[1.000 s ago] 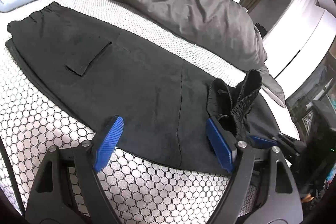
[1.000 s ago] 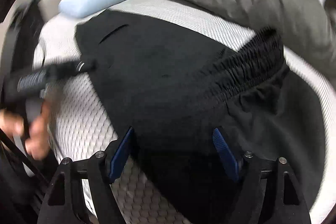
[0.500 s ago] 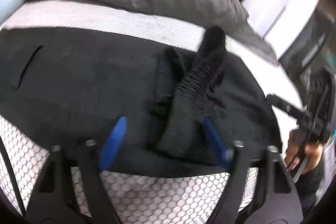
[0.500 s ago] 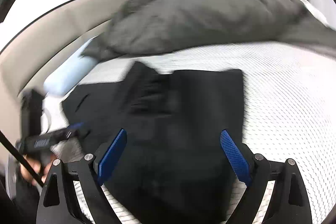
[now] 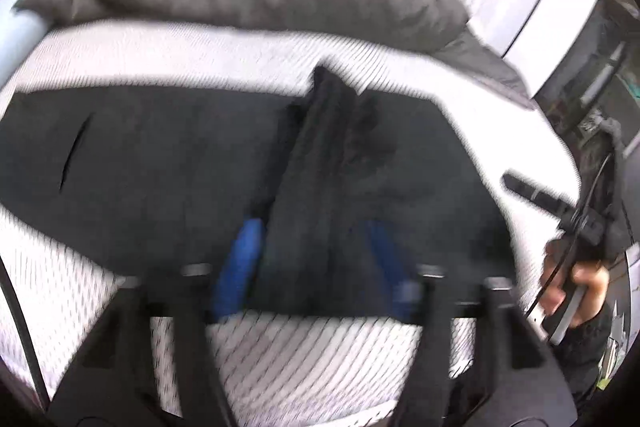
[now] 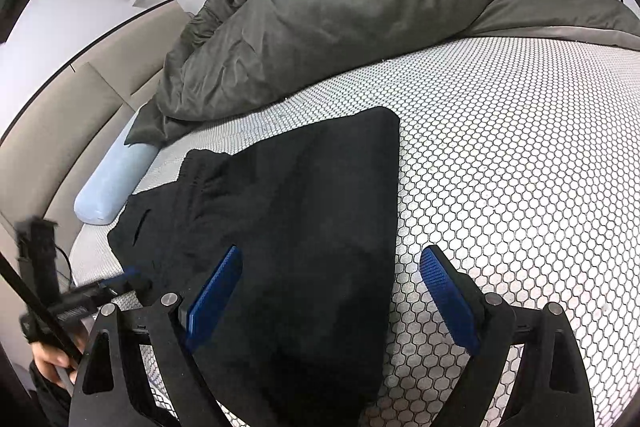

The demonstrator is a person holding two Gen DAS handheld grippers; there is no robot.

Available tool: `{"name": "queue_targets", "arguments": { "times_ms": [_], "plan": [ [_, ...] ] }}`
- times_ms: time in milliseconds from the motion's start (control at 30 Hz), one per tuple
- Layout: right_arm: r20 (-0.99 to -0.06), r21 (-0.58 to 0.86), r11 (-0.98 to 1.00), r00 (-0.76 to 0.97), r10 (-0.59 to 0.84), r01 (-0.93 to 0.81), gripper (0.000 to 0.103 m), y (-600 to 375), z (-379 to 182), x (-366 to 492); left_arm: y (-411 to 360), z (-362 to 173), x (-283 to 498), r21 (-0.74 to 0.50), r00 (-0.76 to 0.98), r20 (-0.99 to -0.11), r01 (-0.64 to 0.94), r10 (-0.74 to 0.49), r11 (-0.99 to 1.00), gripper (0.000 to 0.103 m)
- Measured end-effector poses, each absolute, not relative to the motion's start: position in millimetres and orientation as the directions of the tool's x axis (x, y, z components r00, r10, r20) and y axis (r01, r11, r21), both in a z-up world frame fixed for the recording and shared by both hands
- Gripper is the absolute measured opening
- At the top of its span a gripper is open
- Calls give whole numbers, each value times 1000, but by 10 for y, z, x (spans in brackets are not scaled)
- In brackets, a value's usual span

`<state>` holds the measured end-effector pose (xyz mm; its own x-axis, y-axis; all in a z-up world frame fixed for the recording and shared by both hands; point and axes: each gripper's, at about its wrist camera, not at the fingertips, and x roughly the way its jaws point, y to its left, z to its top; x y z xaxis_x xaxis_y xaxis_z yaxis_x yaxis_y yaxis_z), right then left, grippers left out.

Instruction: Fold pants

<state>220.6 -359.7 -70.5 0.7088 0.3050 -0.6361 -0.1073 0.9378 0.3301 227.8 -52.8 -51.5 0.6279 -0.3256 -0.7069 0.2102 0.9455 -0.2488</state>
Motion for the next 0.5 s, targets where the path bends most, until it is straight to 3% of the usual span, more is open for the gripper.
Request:
{"name": "queue_targets", "arguments": {
  "times_ms": [67, 267, 300, 433, 500],
  "plan": [
    [-630, 336, 936, 713, 308, -108, 92, -3592, -708, 2206, -635, -433, 2491, -260, 631, -689, 243, -356, 934, 76],
    [-648, 309, 940, 692, 317, -142, 92, -3515, -764, 2295, -780, -692, 3503, -363, 477, -758, 258, -445, 895, 76],
    [-656, 297, 943, 685, 317, -152, 92, -3508, -799, 2319, -787, -780, 3609, -386, 443, -767, 258, -464, 885, 71],
    [-705, 302, 941, 629, 328, -152, 92, -3529, -956, 2477, -676, -1142, 3939, -588, 362, -706, 180, -609, 789, 22],
    [-715, 323, 934, 606, 348, -155, 92, -3515, -1015, 2574, -624, -1191, 3978, -636, 362, -672, 167, -647, 753, 15]
  ]
}}
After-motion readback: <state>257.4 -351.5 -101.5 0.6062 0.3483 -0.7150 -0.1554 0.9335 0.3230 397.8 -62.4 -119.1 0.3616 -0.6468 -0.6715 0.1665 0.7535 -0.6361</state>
